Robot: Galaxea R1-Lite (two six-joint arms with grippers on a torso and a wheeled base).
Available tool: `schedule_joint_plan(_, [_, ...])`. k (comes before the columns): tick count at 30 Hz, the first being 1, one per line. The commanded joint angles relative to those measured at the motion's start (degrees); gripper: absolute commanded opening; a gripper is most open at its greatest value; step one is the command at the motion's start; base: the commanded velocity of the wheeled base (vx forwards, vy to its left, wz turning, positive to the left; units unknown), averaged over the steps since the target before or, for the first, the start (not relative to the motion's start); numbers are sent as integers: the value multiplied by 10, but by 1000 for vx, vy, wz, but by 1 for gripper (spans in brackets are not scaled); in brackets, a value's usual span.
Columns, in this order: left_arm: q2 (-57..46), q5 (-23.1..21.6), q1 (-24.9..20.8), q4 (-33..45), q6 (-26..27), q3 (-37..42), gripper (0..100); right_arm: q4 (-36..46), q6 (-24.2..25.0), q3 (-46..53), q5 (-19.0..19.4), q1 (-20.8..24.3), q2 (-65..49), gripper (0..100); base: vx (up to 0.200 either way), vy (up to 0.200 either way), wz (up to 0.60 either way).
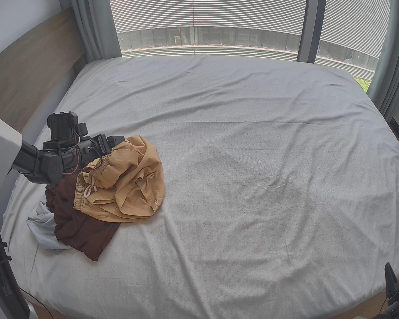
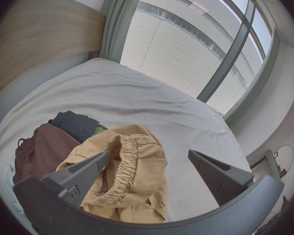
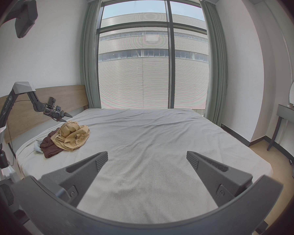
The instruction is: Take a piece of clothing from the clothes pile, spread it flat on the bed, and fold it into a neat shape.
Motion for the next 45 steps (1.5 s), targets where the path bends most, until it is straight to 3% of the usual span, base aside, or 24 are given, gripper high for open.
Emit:
schedule_joint_plan(1, [23,-5,-2,-1,-10,-20,100,0,-1,10,0,1,-9,100,0,0,0])
schedule_joint_plan(17, [53,-20,-25,-3,-59,-56,100,0,0,10,0,1,-9,100,0,0,0])
schedule_joint_plan(37, [87,-21,-27,-2,-61,-90,100,0,0,10,0,1,-9,100,0,0,0])
schedule_joint_plan(38, [88,-20,-27,-2,-61,-91,0,0,-1,10,0,1,-9,100,0,0,0])
schedule_joint_plan(45, [92,-21,-26,-5,-61,-88,0,0,0,10,0,1,-9,100,0,0,0])
